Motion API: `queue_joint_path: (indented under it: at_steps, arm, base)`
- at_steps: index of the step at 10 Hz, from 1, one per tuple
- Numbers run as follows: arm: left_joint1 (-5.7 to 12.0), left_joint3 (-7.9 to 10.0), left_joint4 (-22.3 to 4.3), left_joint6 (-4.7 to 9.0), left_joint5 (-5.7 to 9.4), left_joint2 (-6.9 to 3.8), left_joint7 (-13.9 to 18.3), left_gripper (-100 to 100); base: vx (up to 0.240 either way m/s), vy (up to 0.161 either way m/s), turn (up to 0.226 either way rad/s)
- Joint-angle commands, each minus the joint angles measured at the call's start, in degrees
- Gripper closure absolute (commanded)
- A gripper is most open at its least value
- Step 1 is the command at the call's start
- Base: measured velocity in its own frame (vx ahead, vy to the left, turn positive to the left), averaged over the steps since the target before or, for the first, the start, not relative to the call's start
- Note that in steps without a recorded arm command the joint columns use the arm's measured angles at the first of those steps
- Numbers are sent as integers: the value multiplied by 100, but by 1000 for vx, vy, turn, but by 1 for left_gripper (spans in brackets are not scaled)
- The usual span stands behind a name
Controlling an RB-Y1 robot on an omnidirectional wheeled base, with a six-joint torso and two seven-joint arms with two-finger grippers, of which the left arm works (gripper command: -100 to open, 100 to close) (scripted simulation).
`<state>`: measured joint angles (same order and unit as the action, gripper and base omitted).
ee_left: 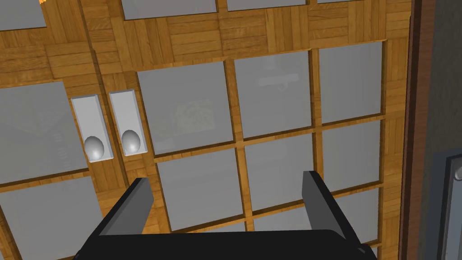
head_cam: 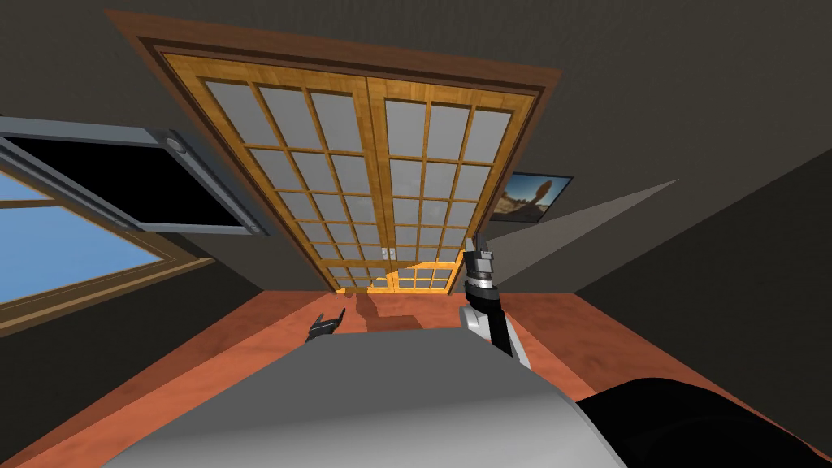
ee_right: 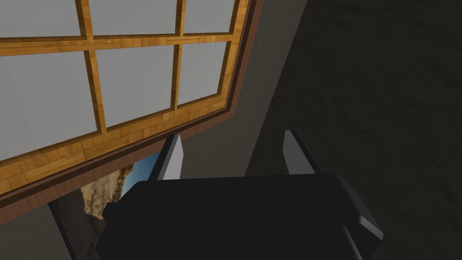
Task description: Pull the door open
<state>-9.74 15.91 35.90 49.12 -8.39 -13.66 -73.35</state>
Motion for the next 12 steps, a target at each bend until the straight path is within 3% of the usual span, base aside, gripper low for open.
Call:
queue_joint_path:
  at_steps: [1,4,6,12]
  arm:
    - [-155,167,-8,-90,75,37,-115,-100]
    - [-196,468,-185,-184,222,73,-328,-100]
    - [-34,616,-236,-232,303,162,-485,-100]
    - [446,617,-145,-238,329,356,-624,-100]
  base:
    - [-175,91,-43]
    - [-110,66,-104]
    - [69,52,-235]
    - [174,24,-130]
